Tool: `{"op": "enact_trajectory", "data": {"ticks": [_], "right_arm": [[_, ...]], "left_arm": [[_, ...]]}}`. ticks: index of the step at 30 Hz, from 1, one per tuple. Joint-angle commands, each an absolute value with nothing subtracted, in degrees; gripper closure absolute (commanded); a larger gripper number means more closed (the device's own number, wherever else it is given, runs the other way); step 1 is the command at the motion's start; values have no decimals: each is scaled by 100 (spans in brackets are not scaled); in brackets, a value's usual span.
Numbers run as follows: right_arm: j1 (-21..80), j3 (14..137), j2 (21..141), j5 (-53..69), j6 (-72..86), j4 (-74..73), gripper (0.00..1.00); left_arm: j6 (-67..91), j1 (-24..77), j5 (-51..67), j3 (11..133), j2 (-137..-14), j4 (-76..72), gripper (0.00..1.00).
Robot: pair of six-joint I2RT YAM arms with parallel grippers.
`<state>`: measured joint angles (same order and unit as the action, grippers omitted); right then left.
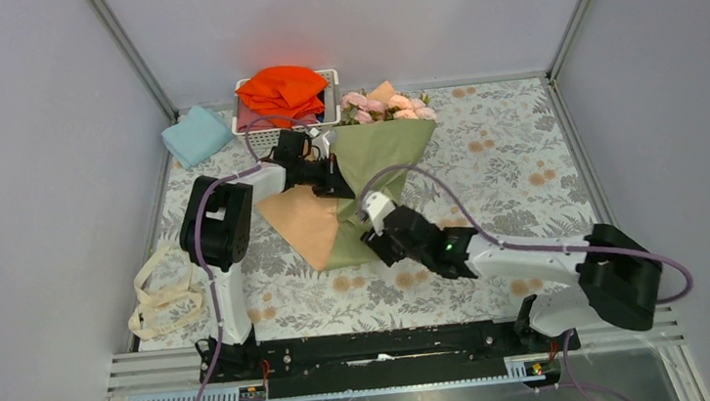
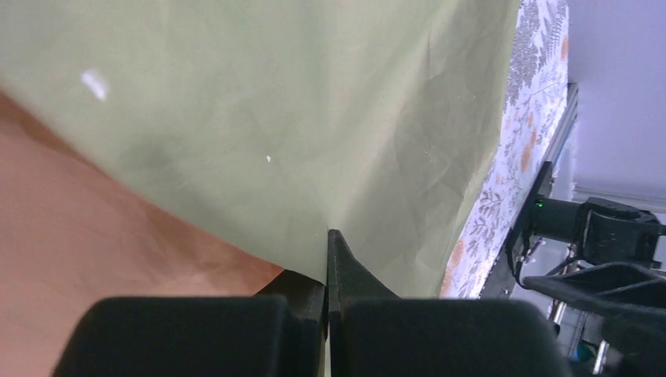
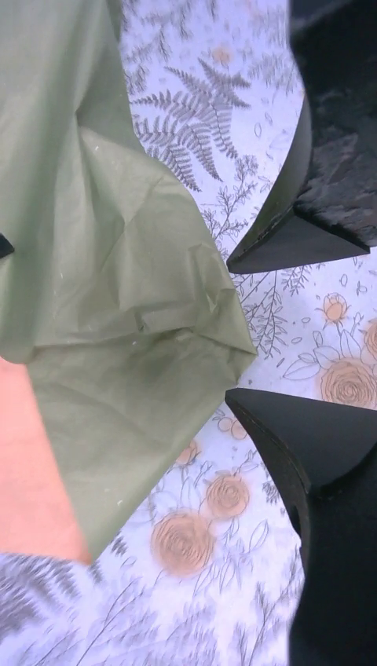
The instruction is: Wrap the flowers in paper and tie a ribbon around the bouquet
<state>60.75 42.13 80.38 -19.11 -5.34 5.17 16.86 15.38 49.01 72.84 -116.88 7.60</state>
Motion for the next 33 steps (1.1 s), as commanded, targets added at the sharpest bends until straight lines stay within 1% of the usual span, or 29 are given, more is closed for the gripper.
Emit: {"op": "enact_trajectory", "data": {"ticks": [1,3,6,7,9,13,16,20,24,25,27,28,29,30,31,33], "right_arm": [[5127,3966,7317,-132,946,798,40],[4754,3978,7423,391,1126,1032,49],[4693,4350,8017,508,1129,1095,68],[4685,4489,8204,538,1131,1033,77],[4650,4580,8528,639,1183,1080,85],[4541,4457,9057,645,1415,923,95],[4447,4076,9094,459,1698,733,98],[4348,3569,8625,315,1975,301,100],[4332,3368,7933,283,2081,-360,100],[4322,3382,7789,331,2083,-482,98],[4224,3485,7580,612,2092,-586,91],[4135,3572,7561,844,2146,-550,83],[4046,3660,7600,1054,2264,-444,70],[3937,3725,7678,1262,2441,-237,53],[3842,3786,7808,1429,2717,20,41],[3691,3846,8143,1740,3356,788,26]], "left_arm": [[1345,1531,4627,7279,-11658,912,100],[1321,1527,4598,7274,-11676,916,100],[1273,1531,4540,7265,-11666,935,100],[1224,1525,4516,7268,-11657,958,100],[1132,1533,4476,7277,-11619,1022,100],[914,1527,4342,7347,-11580,1174,100],[710,1511,4138,7430,-11591,1326,100],[392,1510,3747,7463,-11596,1383,100],[252,1531,3811,7438,-11593,1395,100],[233,1542,3856,7425,-11581,1404,100],[204,1583,3905,7383,-11544,1401,100],[202,1596,3920,7364,-11514,1403,100],[202,1604,3920,7360,-11495,1398,100],[216,1603,3916,7356,-11476,1395,100],[227,1608,3919,7344,-11466,1398,100],[253,1608,3887,7327,-11436,1389,100]]}}
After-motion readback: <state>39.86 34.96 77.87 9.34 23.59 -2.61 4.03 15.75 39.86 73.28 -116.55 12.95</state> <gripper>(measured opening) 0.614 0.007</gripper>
